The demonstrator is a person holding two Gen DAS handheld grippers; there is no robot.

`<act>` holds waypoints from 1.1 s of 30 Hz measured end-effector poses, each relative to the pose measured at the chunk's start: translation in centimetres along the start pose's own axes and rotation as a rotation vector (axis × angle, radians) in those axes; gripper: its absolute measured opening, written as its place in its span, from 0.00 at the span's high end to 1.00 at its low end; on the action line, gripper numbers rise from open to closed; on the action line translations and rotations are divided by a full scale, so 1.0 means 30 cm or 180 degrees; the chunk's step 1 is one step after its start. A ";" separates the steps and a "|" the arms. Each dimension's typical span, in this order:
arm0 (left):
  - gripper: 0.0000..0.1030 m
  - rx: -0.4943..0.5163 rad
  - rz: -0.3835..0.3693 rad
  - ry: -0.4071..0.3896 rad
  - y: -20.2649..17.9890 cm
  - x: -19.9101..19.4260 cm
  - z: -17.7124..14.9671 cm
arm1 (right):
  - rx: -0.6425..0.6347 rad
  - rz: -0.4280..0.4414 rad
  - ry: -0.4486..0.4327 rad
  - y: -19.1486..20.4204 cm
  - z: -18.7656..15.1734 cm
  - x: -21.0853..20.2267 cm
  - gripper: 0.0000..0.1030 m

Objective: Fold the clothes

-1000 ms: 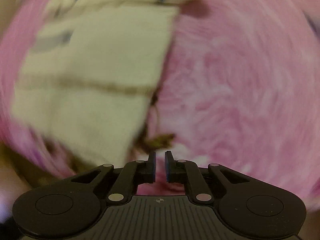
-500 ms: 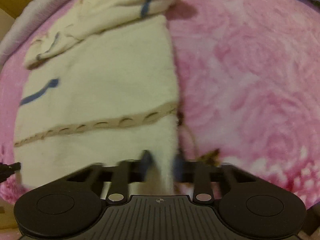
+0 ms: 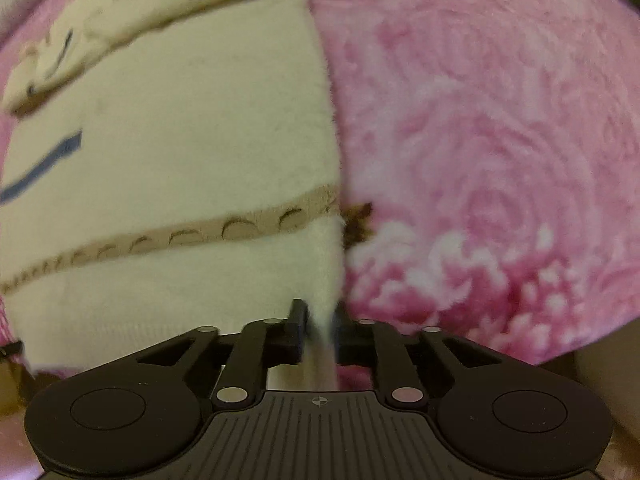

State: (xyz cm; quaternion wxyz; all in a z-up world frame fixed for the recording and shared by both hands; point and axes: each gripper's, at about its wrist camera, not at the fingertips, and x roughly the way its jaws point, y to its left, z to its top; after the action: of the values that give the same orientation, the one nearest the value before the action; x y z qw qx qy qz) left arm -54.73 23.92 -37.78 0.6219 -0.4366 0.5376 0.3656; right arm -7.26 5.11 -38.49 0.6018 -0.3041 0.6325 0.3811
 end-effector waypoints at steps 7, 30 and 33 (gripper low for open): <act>0.81 0.1177 0.0290 -0.0522 -0.190 -0.171 0.168 | -0.0293 -0.0068 -0.0597 0.093 0.156 -0.169 0.76; 0.72 0.3799 0.0737 -0.1381 -0.815 0.248 0.602 | -0.1773 0.0037 -0.1315 0.395 0.766 -0.032 0.74; 0.70 0.3696 0.0616 -0.1327 -0.816 0.254 0.630 | -0.1893 0.0058 -0.1387 0.417 0.784 -0.048 0.74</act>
State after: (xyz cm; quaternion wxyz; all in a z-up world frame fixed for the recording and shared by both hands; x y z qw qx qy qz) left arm -24.33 32.90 -40.87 0.8136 0.1039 0.5531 0.1459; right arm -5.24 31.53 -35.25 0.6042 -0.3719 0.3537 0.6095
